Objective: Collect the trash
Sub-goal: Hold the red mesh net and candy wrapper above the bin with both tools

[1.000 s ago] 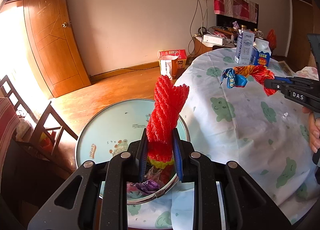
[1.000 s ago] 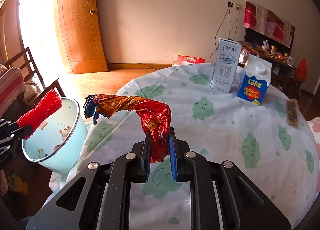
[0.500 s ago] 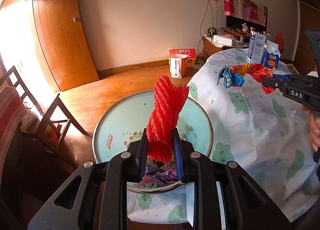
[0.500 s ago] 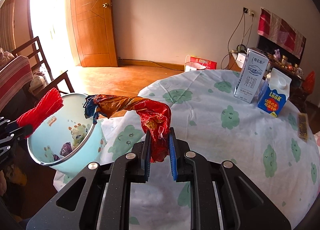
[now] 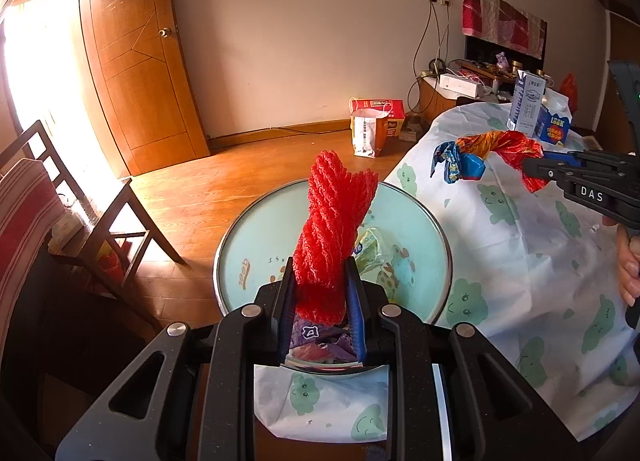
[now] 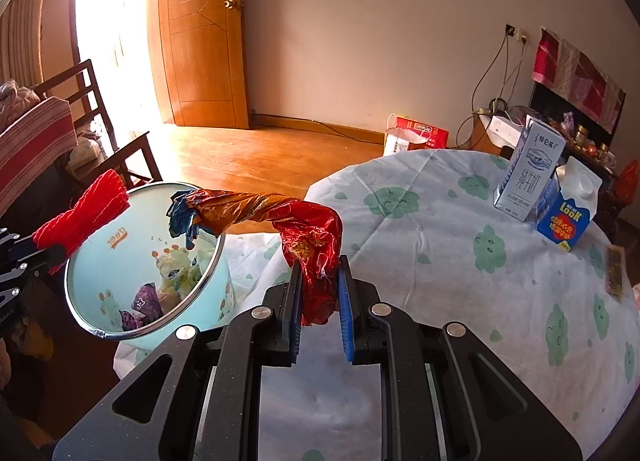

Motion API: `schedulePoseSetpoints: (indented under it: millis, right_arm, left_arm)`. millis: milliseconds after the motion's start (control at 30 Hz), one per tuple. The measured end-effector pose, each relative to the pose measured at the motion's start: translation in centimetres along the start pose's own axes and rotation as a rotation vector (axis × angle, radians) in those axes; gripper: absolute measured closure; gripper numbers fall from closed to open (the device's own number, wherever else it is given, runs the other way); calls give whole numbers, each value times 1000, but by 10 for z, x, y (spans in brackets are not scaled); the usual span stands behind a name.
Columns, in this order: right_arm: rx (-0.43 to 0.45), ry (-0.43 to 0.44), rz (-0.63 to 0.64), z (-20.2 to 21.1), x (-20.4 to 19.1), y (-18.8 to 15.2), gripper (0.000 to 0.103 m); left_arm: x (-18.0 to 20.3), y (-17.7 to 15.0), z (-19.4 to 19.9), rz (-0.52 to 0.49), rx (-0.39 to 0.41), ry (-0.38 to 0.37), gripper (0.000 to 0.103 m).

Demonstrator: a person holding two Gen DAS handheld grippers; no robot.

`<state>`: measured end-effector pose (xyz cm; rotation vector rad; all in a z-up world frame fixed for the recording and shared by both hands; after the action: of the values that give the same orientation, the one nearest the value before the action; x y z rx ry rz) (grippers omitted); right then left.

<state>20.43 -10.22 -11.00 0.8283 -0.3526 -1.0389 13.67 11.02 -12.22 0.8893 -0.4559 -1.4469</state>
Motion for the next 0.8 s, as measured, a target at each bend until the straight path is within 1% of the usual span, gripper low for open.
schedulePoseSetpoints:
  millis: [533,800]
  right_arm:
    - [-16,30,61,-14,-32,12,86]
    - [-21,39,82,-19,-45,17,86]
  left_arm:
    - [-33,-3,-3,53,-12,37,81]
    - [-40,-4,-6,71,-22,45,81]
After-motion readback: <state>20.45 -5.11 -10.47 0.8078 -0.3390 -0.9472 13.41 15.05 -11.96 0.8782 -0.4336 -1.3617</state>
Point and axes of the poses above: each gripper's, at about its wrist camera, not at the fingertips, and z roughly against the way its jaws point, x to its right, y to its top, the point moved 4 cm from there along -z, roughly the way its jaws point, and after that the axes turned 13 degrees about y, right-handed, at the moved point
